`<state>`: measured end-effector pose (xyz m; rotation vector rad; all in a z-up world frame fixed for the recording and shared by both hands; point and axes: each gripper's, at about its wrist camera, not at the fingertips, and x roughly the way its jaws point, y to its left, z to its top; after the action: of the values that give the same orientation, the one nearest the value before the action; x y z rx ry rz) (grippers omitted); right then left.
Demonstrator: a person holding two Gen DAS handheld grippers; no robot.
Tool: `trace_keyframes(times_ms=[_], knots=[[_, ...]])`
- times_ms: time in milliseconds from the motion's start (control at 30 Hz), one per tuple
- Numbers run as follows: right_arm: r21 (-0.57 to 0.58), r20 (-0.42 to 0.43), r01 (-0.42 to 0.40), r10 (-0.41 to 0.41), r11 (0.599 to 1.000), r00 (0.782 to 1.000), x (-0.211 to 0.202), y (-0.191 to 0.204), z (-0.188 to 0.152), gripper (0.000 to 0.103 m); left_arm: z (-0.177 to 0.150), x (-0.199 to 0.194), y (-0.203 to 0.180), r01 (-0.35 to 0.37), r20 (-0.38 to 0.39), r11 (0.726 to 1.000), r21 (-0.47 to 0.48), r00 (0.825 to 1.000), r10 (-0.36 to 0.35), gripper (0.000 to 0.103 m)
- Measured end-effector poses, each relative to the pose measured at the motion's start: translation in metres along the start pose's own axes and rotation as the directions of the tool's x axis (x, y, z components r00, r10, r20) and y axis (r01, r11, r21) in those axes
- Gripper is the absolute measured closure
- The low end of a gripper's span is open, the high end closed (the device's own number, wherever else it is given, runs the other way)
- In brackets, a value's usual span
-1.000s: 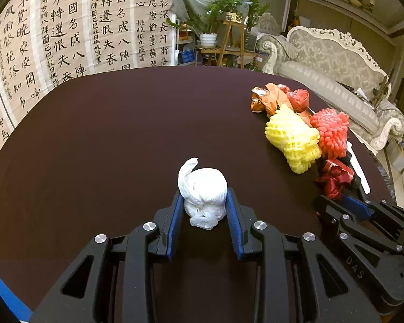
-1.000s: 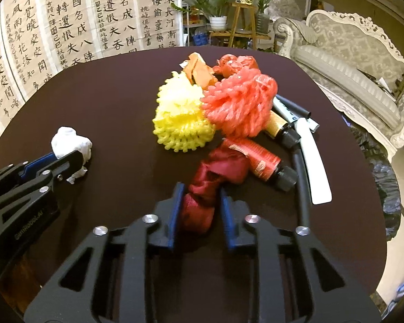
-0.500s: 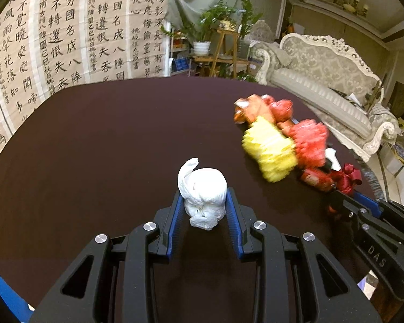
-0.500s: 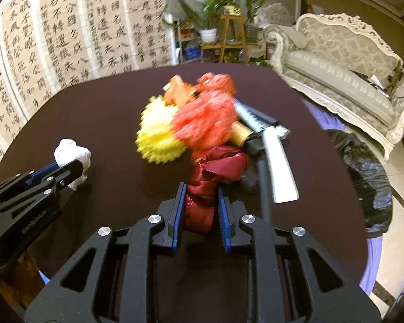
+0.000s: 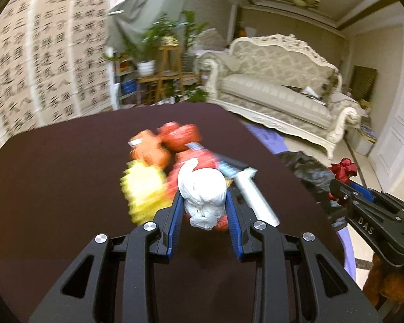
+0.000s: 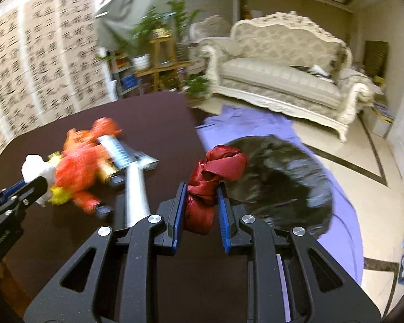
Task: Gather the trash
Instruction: 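Carry the tissue and red cloth in both grippers over the black trash bag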
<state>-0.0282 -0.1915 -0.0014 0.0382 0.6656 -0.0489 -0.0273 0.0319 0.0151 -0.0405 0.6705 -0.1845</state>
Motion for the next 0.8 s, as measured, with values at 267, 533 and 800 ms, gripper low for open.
trace_keyframes(times_ms=[267,533,800], knots=[[0.058,0.011,0.076,-0.077,0.995,0.997,0.03,-0.062,0.008,0.081,0.025,0.038,-0.069,0.075,0.016,0.992,0.103,0.997,-0.077,0.071],[0.083,-0.008,0.08,-0.08,0.993,0.997,0.062,-0.093,0.016,0.081,0.037,0.086,-0.106,0.094,-0.036,0.986,0.14,0.995,-0.089,0.071],[0.117,-0.024,0.07,-0.068,0.991,0.997,0.083,-0.108,0.02,0.08,0.045,0.123,-0.134,0.084,-0.073,0.981,0.176,0.995,-0.072,0.071]])
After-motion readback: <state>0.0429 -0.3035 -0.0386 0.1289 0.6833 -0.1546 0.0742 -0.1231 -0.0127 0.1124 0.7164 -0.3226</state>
